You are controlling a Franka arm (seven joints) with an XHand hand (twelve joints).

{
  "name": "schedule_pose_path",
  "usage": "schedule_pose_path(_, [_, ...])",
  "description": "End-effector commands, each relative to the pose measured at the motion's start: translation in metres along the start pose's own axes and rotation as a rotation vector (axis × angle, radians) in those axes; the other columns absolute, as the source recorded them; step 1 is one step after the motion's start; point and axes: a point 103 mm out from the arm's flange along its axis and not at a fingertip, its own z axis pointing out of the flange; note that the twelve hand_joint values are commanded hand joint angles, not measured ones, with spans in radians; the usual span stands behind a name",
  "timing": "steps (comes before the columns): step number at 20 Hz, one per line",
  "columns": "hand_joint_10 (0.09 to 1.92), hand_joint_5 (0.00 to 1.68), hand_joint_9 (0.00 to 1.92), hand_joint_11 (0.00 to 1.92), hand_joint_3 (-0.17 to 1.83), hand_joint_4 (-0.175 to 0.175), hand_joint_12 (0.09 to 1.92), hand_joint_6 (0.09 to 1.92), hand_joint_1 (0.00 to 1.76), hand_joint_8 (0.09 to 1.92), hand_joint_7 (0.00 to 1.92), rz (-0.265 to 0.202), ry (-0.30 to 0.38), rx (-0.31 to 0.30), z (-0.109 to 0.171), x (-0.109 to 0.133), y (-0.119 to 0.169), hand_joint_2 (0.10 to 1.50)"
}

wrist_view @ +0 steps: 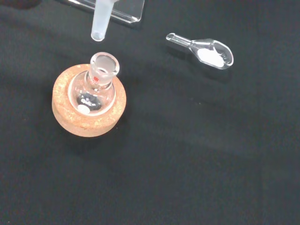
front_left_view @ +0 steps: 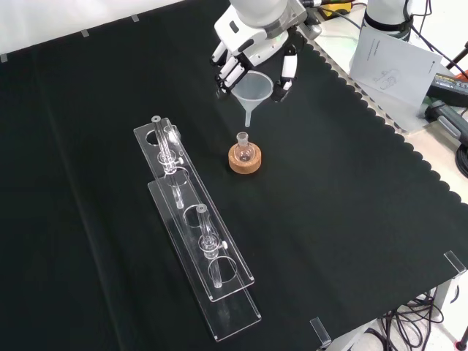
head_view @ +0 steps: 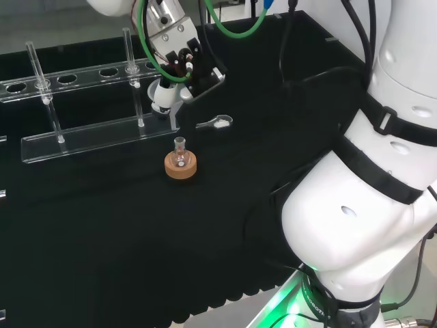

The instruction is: Place the funnel on the round-bottom flask.

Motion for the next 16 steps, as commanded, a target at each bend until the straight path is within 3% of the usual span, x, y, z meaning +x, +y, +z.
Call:
schedule_pose_path(1, [0.74,0.55,1.03,0.53,0.51,-0.057,1.28,0.09,0.67,0.85,0.67,-0.005,0.01,0.021,0.015,0.001,0.008,0.8])
schedule_pose_path(16, [0.74,0.56,1.03,0.54,0.51,-0.059,1.28,0.09,0.67,0.85,0.66,-0.007,0.018,0.031,0.029,-0.001,0.016,0.8])
